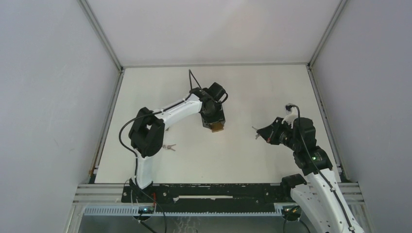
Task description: Unlock with the key
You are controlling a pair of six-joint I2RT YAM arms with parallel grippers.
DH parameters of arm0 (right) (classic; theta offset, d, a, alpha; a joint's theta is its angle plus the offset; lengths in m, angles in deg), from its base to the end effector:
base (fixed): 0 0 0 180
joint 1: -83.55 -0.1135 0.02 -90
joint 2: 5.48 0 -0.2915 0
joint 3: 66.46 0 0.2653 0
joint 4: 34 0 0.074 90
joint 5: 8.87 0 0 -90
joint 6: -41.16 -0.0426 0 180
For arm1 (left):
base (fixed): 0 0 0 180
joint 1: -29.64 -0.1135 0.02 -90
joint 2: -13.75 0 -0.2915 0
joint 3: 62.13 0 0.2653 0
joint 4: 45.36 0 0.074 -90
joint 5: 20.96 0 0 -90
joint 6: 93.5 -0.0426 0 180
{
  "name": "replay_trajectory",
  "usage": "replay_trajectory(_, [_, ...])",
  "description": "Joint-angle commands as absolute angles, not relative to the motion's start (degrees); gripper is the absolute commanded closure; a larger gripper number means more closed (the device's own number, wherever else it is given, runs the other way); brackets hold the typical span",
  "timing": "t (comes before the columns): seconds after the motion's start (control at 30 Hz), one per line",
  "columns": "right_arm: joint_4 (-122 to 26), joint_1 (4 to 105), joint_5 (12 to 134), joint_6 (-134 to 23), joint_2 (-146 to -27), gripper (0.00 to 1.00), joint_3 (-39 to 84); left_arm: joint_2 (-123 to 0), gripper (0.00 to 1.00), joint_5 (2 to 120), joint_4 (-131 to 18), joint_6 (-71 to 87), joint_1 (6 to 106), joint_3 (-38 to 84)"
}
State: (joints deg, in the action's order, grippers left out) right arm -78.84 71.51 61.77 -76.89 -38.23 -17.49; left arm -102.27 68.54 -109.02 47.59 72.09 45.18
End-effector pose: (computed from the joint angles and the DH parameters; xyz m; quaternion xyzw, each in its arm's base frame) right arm 0.1240 0.0409 0.2906 0.0331 0.8514 0.3083 0.4231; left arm 0.3284 -0.3009 0.2242 -0.0738 0.9854 -0.1146 0.1018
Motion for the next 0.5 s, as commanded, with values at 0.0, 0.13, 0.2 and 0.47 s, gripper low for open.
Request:
replay_trajectory(0.0, [-74.2, 71.4, 59.4, -78.8, -37.7, 1.00, -16.8, -94.5, 0.79, 64.7, -103.8, 51.2, 71.4, 44.0])
replay_trajectory(0.13, [-71.8, 70.0, 59.3, -80.3, -37.7, 1.00, -16.8, -91.2, 0.92, 64.0, -102.2, 52.7, 71.0, 43.7])
replay_trajectory(0.2, [-70.5, 68.9, 59.9, -81.0, -37.9, 1.00, -16.8, -89.8, 0.99, 63.7, -101.5, 53.6, 70.8, 43.5])
replay_trajectory(0.47, [-64.9, 59.7, 67.7, -83.0, -39.8, 1.00, -16.8, -82.9, 1.00, 61.7, -95.6, 60.4, 70.0, 38.6])
